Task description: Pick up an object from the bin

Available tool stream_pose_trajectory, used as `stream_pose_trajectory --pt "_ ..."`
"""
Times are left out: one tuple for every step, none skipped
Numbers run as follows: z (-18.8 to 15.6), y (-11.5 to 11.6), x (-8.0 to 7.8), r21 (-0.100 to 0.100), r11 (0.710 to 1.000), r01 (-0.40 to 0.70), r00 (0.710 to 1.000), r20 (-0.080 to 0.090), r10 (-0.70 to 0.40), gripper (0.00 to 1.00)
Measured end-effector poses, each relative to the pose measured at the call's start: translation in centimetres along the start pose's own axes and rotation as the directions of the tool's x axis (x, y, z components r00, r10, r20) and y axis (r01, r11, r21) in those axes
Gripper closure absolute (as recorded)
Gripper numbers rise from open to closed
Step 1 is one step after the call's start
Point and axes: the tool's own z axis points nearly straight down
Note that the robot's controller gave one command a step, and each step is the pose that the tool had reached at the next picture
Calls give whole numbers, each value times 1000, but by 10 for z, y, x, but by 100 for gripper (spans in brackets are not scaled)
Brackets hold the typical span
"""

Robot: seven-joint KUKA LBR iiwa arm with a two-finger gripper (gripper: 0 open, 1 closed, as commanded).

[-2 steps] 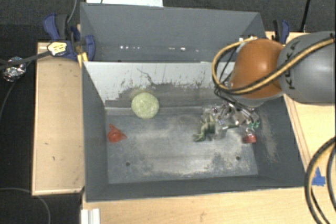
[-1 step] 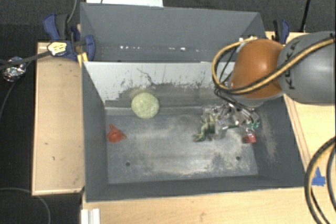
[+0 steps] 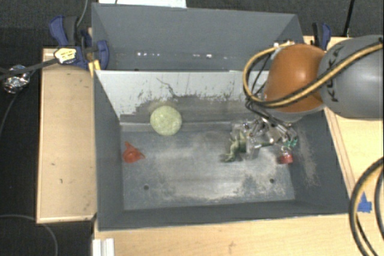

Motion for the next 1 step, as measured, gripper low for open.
stream_pose_trajectory --pt "-20 1 2 -3 1000 0 1000 -8 0 100"
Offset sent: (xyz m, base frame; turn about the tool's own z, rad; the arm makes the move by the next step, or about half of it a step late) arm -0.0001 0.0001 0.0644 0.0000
